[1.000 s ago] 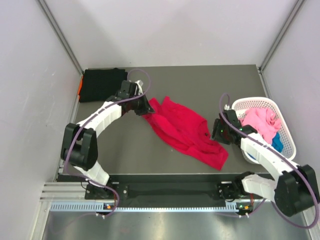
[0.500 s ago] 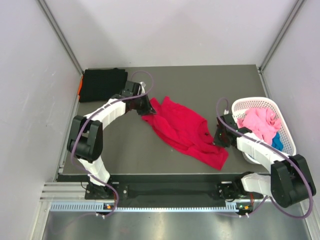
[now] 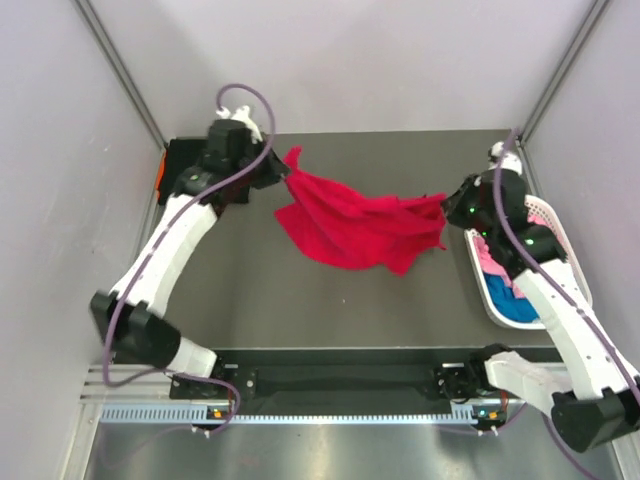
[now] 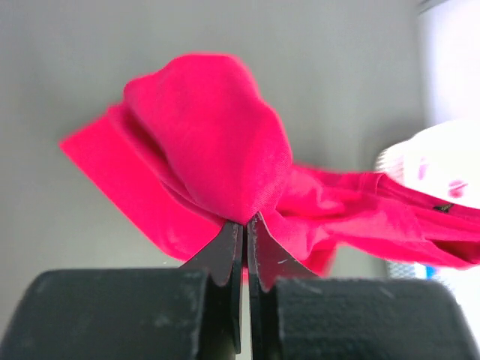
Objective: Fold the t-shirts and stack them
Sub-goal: Flatten the tshirt out
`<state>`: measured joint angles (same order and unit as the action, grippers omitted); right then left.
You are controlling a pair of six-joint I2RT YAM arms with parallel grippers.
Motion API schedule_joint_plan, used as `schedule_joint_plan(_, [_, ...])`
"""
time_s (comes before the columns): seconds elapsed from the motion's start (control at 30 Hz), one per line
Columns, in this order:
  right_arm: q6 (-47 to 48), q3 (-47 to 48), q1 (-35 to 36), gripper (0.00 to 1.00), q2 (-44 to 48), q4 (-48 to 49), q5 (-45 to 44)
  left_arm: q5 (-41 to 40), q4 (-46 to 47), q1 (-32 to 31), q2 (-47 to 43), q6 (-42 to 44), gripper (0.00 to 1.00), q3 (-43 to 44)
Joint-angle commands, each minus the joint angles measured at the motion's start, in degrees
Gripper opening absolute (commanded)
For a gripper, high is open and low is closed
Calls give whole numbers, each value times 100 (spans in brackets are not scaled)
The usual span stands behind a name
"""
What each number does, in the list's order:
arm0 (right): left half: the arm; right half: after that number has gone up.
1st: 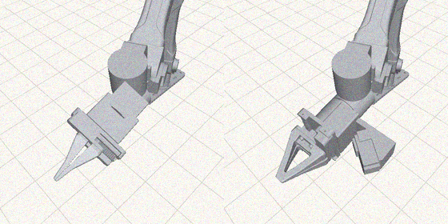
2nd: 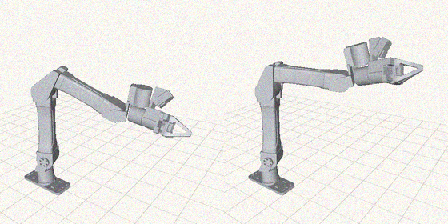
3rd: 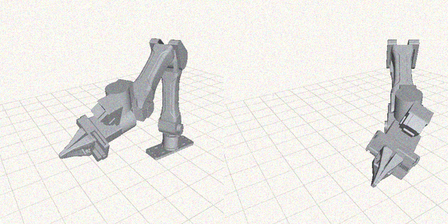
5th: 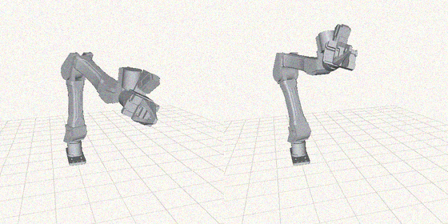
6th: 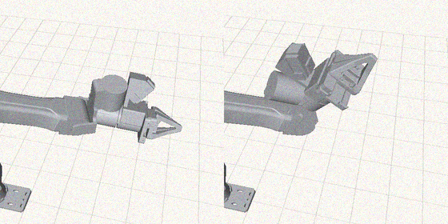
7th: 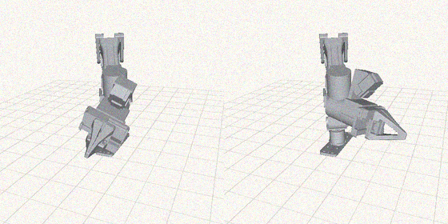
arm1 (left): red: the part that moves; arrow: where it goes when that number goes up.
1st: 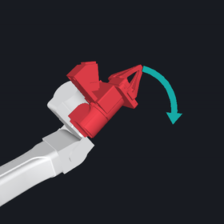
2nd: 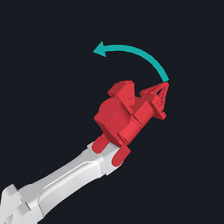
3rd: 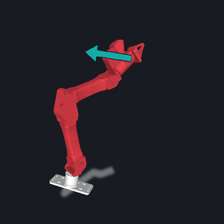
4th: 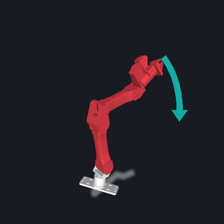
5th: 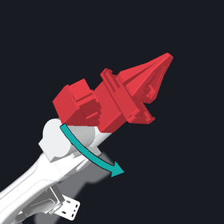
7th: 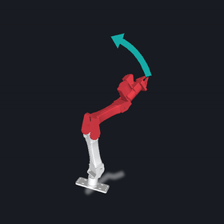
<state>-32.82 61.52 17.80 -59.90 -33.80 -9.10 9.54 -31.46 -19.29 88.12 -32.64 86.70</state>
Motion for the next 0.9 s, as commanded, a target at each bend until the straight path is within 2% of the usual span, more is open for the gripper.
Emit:
schedule_joint_plan(0.0, [83,703,-66,0,644,-434,-40,-243,25,-14,-1293,-22,0,199])
schedule_joint_plan(0.3, [-427,652,-66,0,2315,-865,313,118,202,-14,-3255,-708,0,-671])
schedule_joint_plan(0.43, [-243,195,-58,0,2501,-812,-187,75,211,-14,-3433,-708,0,-996])
schedule_joint_plan(0.63, [-155,-535,-66,0,1904,13,-197,4,386,-14,-2687,-436,0,-1330])
schedule_joint_plan(0.77, [91,-711,-84,1,800,707,-267,-425,877,-5,-1809,-111,0,-1637])
schedule_joint_plan(0.8, [161,-711,-127,2,578,856,-293,-514,1035,4,-1363,11,0,-1656])
schedule_joint_plan(0.87, [372,-633,-224,5,-166,1287,-233,-628,1370,74,-808,117,0,-1411])
